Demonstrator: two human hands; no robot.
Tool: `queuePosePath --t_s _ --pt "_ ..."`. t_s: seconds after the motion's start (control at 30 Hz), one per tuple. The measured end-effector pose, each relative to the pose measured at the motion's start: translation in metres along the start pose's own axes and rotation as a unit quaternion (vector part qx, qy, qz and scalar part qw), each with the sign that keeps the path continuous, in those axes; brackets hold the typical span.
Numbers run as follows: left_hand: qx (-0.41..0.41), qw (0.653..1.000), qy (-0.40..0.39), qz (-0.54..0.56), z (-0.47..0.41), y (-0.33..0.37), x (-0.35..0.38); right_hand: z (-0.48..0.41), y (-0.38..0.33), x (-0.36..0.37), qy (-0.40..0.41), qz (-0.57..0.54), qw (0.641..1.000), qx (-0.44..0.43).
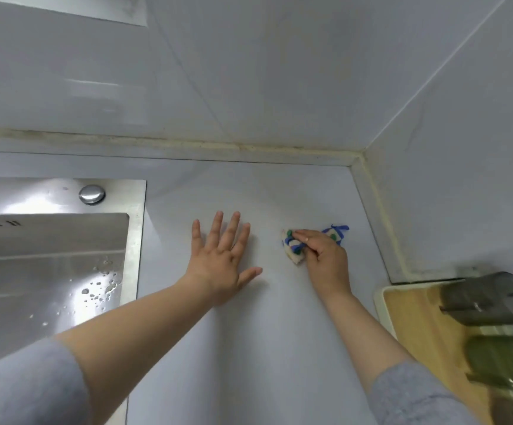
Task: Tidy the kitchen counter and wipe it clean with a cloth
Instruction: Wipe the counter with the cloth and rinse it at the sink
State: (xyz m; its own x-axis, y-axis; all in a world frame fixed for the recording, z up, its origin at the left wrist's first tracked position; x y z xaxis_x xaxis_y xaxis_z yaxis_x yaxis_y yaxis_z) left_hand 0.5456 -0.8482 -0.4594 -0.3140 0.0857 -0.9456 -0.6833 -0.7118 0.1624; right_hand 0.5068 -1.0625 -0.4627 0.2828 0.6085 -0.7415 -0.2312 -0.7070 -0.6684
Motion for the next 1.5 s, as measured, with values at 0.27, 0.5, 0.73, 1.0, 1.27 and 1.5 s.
queuePosePath --t_s 0.27,0.5,0.73,1.0,1.27,1.5 --pt "0.018 0.998 -0.043 0.033 0.115 0.071 0.034 0.140 0.009 -0.022 -0.004 0.007 1.000 0.027" --pt "0.001 0.997 -0.057 0.052 0.205 0.130 0.061 0.268 0.014 -0.040 -0.006 0.020 0.999 0.043" --pt "-0.006 0.997 -0.040 0.058 0.257 0.164 0.074 0.354 0.022 -0.055 -0.010 0.040 0.997 0.062" --pt "0.000 0.998 -0.020 0.065 0.255 0.161 0.066 0.349 0.010 -0.069 -0.005 0.011 0.995 0.097" --pt "-0.002 0.998 -0.003 0.060 0.191 0.114 0.033 0.213 -0.017 -0.084 0.056 -0.018 0.996 0.071" --pt "0.003 0.999 -0.019 0.027 0.097 0.079 0.011 0.065 -0.010 -0.075 0.046 -0.031 0.997 0.046"
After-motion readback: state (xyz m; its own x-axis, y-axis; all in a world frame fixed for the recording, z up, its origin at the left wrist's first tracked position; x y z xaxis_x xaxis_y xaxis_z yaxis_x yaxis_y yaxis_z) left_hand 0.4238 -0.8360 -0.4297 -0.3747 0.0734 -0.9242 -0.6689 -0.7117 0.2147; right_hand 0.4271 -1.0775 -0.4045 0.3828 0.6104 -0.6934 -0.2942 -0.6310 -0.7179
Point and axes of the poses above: each hand's wrist, its own z-axis away from the middle knuckle, its own x-axis out of the palm, y = z × x, the point moved 2 cm from there along -z, towards the middle knuckle, and after that the axes turned 13 degrees about x, right-handed, at the moved point
